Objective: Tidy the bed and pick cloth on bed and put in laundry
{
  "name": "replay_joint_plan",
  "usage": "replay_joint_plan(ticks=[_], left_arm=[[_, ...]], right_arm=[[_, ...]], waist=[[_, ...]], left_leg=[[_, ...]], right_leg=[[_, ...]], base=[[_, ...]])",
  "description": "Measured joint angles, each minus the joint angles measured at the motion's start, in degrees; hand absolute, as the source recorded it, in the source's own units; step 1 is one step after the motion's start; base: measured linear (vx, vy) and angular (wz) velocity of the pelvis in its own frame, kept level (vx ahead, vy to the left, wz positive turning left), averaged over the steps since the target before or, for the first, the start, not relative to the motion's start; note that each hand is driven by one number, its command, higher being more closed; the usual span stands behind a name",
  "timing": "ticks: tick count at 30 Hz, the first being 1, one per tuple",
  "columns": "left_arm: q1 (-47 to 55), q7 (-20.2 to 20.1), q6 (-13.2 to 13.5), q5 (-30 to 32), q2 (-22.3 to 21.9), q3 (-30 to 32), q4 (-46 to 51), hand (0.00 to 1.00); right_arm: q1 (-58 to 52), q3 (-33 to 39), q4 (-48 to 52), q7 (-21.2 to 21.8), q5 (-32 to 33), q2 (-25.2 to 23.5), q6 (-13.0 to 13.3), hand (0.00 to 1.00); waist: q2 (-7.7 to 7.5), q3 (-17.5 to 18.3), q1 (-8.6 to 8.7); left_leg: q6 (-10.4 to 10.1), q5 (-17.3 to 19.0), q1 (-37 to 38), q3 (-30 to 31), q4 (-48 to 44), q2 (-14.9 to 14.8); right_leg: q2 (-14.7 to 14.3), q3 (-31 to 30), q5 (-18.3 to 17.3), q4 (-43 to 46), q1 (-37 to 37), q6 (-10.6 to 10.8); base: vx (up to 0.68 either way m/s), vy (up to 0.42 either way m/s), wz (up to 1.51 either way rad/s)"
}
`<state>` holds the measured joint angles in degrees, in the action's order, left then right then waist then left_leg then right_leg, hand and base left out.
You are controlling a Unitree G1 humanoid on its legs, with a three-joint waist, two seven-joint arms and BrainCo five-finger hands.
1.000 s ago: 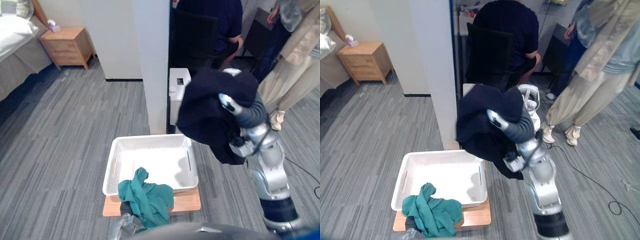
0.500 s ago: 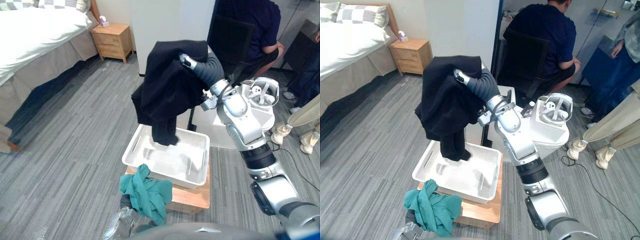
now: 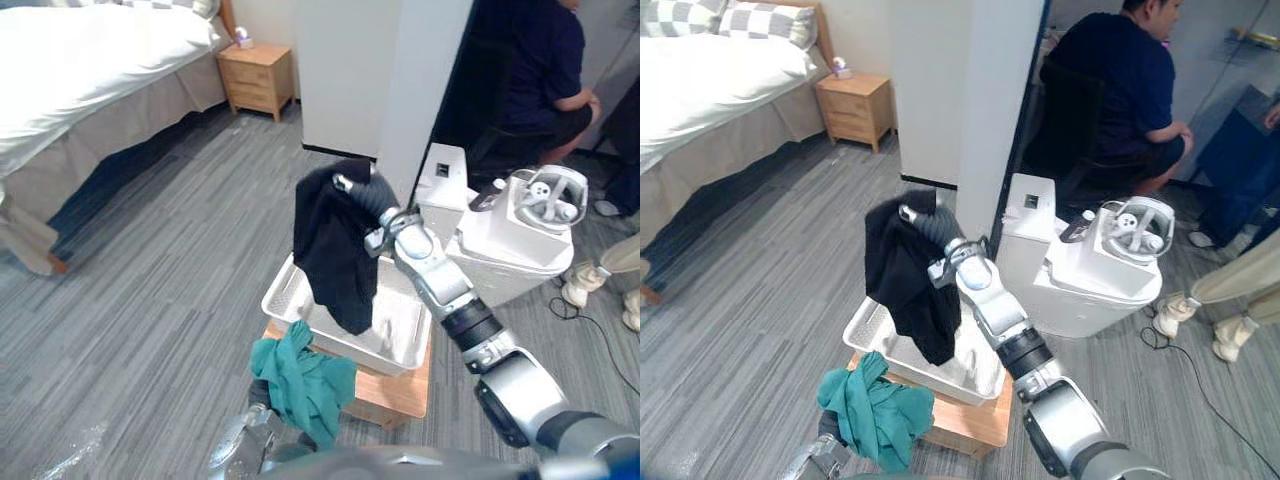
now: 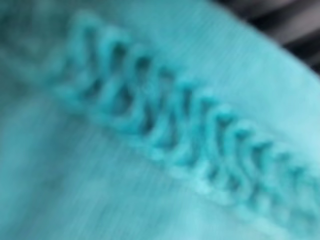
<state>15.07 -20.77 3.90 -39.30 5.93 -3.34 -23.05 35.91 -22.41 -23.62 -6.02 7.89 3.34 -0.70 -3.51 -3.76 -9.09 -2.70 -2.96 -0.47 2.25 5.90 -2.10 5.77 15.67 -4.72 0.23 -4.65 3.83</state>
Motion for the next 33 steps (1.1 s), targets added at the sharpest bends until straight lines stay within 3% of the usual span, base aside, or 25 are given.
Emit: replay_joint_plan(ticks=[2, 3, 6, 10, 11, 14, 19, 25, 33], left_arm=[[-2.18, 0.03, -0.01, -0.03, 0.99, -0.41, 1.84, 1.00], [-4.61, 0.05, -0.01, -0.05, 1.66, -0.72, 3.44, 1.00], [-8.91, 0.31, 0.35, -0.21, 2.39, -0.51, 6.79, 1.00], [-10.66, 1.19, 1.04, -0.96, 2.34, -0.08, 6.81, 1.00], [-11.34, 1.22, 1.52, -1.17, 2.35, -0.08, 6.81, 1.00], [-13.61, 1.35, 3.06, -1.99, 2.35, -0.01, 6.80, 1.00], [-16.24, 1.24, 3.26, -2.21, 2.04, 0.11, 6.77, 1.00], [-15.31, 1.11, 3.26, -2.03, 2.14, 1.12, 5.90, 1.00], [-11.12, 0.70, 3.26, -1.79, 3.01, 1.86, 5.92, 1.00]], right_arm=[[0.89, 0.29, -1.60, -2.27, -0.28, -0.10, 0.84, 1.00], [3.19, 1.05, -4.57, -3.90, -0.28, -0.10, 2.08, 1.00], [7.73, 4.67, -9.99, -6.71, -0.17, 0.08, 3.56, 1.00], [6.26, 5.86, -14.02, -7.83, 0.41, 1.09, 5.04, 1.00], [5.84, 5.98, -15.37, -7.85, 0.68, 1.68, 5.27, 0.00], [4.09, 7.03, -21.89, -7.99, 0.99, 1.86, 7.11, 0.00], [4.09, 7.68, -27.85, -8.03, -2.70, 1.70, 8.47, 0.00], [4.19, 8.24, -28.12, -8.38, -11.46, 3.40, 8.47, 0.00], [3.31, 8.25, -21.46, -8.02, -13.23, 8.84, 8.44, 0.00]], waist=[[-0.39, -1.51, 0.20], [-0.30, -3.71, 0.05], [-0.61, -8.43, -1.62], [-0.31, -10.08, -1.11], [-0.15, -10.20, -1.08], [0.20, -10.43, -0.96], [1.97, -11.59, -0.95], [1.88, -11.55, -0.93], [0.88, -10.99, 0.83]], left_leg=[[0.39, -0.32, -3.61, -3.49, -0.13, -1.45], [0.29, -2.54, -5.70, -4.64, -0.13, -2.51], [-0.22, -5.31, -9.71, -4.09, -0.35, -2.97], [-0.30, -5.55, -10.19, -4.27, -0.36, -2.64], [-0.30, -5.55, -10.22, -4.27, -0.36, -2.53], [-0.31, -5.54, -10.05, -4.54, -0.35, -2.39], [-0.48, -5.66, -9.46, -4.93, -0.01, -3.15], [-0.72, -5.85, -9.15, -4.94, 0.02, -3.86], [-1.12, -5.46, -5.21, -5.85, 0.05, -3.97]], right_leg=[[-0.45, 1.50, 0.18, 0.16, 2.62, -0.30], [-1.04, 2.44, 0.44, 0.73, 4.79, -0.69], [-1.82, 2.67, 1.38, 1.21, 8.81, -1.37], [-1.52, 2.44, 1.41, 1.70, 9.55, -1.33], [-1.42, 2.38, 1.41, 1.80, 9.62, -1.33], [-1.47, 1.93, 1.33, 2.09, 9.76, -1.43], [-1.78, 1.24, 0.77, 3.69, 10.10, -1.98], [-2.50, 1.02, 0.72, 3.75, 9.97, -2.11], [-2.69, -0.48, 0.89, 2.30, 6.29, -1.95]], base=[[-0.13, -0.051, 0.45], [-0.09, -0.047, 0.32], [-0.06, -0.024, 0.10], [0.02, 0.002, 0.01], [0.04, 0.026, -0.01], [0.00, 0.006, -0.05], [-0.04, -0.007, -0.06], [0.00, 0.000, 0.00], [0.02, -0.005, -0.08]])
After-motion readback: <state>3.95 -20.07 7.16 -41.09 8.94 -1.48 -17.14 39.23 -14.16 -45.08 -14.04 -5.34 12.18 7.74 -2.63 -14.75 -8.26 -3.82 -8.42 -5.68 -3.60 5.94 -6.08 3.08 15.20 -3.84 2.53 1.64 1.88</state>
